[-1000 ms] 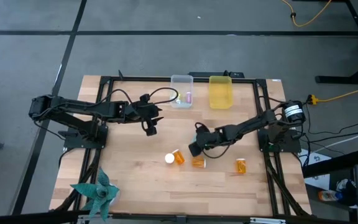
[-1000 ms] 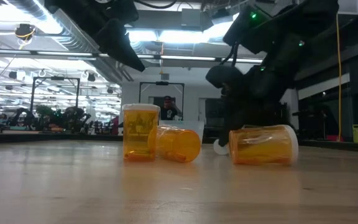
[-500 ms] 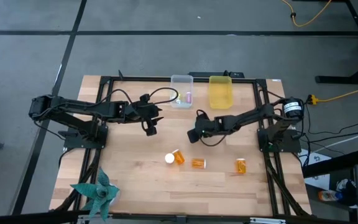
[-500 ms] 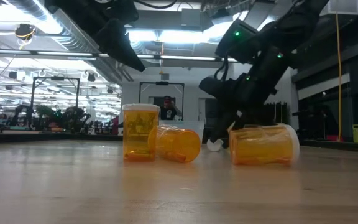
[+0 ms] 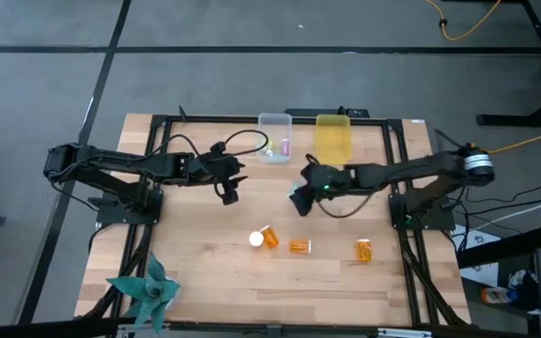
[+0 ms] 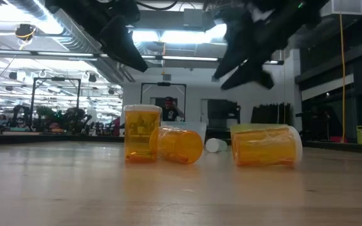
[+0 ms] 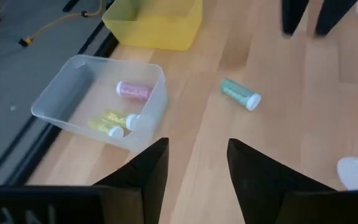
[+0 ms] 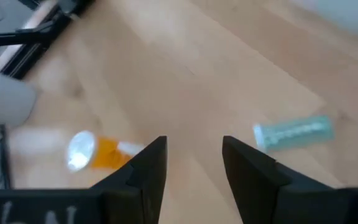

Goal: Pick and place medicine bottles into bin by pill shape (circle, oval)
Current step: Put the small blue pill bottle into the transparent bin

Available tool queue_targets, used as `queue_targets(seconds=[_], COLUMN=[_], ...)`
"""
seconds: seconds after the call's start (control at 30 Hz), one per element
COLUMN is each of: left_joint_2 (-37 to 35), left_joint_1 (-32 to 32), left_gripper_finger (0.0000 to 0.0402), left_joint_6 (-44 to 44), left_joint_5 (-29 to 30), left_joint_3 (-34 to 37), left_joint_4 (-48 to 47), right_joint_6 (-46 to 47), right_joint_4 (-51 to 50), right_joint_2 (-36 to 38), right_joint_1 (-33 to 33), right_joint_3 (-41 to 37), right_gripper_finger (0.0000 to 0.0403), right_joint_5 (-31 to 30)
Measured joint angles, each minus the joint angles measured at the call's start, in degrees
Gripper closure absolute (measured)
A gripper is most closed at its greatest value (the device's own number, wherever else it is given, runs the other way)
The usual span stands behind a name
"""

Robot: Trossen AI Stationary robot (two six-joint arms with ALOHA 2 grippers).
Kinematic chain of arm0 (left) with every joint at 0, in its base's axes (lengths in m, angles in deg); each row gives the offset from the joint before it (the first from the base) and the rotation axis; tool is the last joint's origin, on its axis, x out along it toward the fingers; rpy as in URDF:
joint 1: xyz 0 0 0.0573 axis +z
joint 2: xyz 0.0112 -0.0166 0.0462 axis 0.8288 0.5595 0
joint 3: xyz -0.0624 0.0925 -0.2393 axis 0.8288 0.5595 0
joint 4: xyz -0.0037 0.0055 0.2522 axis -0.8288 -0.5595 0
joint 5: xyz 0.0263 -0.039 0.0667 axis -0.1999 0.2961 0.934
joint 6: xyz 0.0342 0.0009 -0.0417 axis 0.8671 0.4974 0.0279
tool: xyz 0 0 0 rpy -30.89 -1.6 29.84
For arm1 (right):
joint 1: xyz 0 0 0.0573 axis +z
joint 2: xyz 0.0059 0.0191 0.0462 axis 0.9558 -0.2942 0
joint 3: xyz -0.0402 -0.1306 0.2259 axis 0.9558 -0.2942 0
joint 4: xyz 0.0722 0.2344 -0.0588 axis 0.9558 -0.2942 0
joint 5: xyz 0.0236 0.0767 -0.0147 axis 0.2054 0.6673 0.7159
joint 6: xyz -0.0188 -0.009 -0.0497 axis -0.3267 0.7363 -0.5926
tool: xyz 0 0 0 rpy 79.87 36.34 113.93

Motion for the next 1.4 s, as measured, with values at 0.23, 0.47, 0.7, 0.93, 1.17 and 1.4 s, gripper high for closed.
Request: queue_targets(seconds=[0.23,0.47,0.7,0.93,1.17,1.4], left_joint_2=[0.1,5.2,13.1,21.1,30.0,35.8], left_joint_1=[0.0,-1.1,-1.7,-2.3,-2.1,-2.0], left_gripper_finger=[0.0244,0.0244,0.0244,0.0244,0.0244,0.0244], left_joint_6=[-10.3,-12.6,-12.5,-11.5,-10.3,-12.6], left_joint_5=[-0.4,-2.5,-2.6,-3.5,-3.3,-3.2], left_joint_3=[0.0,-0.1,-0.1,-10.7,-22.9,-23.7], left_joint_4=[3.8,17.7,30.0,22.8,13.1,13.4], right_joint_6=[-0.9,6.3,11.4,11.4,11.5,18.6], right_joint_4=[-16.4,-31.7,-40.0,-40.6,-42.9,-52.4], right_joint_2=[13.9,22.1,23.1,23.1,23.3,23.4], right_joint_1=[2.8,8.6,11.8,12.0,12.0,12.0], right_joint_3=[0.0,0.0,-0.1,-1.4,-1.5,-1.5], right_gripper_finger=[0.0245,0.0245,0.0245,0.0245,0.0245,0.0245], right_joint_5=[-5.0,-25.9,-35.1,-38.0,-42.1,-48.6])
